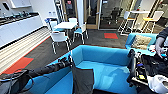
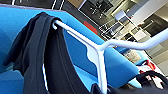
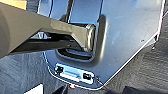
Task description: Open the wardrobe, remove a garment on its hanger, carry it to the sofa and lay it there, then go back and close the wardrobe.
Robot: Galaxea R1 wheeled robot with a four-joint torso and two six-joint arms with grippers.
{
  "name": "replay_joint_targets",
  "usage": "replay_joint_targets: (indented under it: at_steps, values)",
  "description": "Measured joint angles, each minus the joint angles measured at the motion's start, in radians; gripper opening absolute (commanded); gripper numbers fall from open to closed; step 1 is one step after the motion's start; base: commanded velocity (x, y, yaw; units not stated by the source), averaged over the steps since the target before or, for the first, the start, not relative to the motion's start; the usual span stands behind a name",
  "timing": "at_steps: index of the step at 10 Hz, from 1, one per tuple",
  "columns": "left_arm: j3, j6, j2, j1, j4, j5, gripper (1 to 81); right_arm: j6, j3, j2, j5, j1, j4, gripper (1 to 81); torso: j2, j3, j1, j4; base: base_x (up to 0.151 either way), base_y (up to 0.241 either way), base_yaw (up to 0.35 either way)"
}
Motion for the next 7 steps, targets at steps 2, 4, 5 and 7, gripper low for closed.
replay_joint_targets:
  at_steps: [2, 4, 5, 7]
  values:
    - [-0.028, 0.002, -0.031, 0.026, 0.02, -0.005, 1.0, 0.0, 0.0, 0.0, 0.0, 0.0, 0.0, 81.1, 0.0, 0.0, 0.0, 0.0, 0.0, 0.0, 0.0]
    - [-0.037, 0.003, -0.071, 0.062, 0.045, -0.004, 1.0, 0.0, 0.0, 0.001, 0.0, -0.003, 0.0, 81.1, 0.0, 0.0, 0.0, 0.015, 0.0, 0.0, 0.0]
    - [-0.037, 0.004, -0.077, 0.086, 0.054, -0.009, 1.0, 0.0, -0.001, 0.003, -0.001, -0.006, -0.001, 81.1, 0.0, 0.0, 0.0, 0.037, 0.0, 0.0, 0.0]
    - [-0.068, 0.007, -0.107, 0.152, 0.064, -0.017, 1.0, 0.0, -0.001, 0.002, 0.0, 0.0, -0.002, 81.1, 0.0, 0.0, 0.0, 0.066, 0.0, 0.0, 0.0]
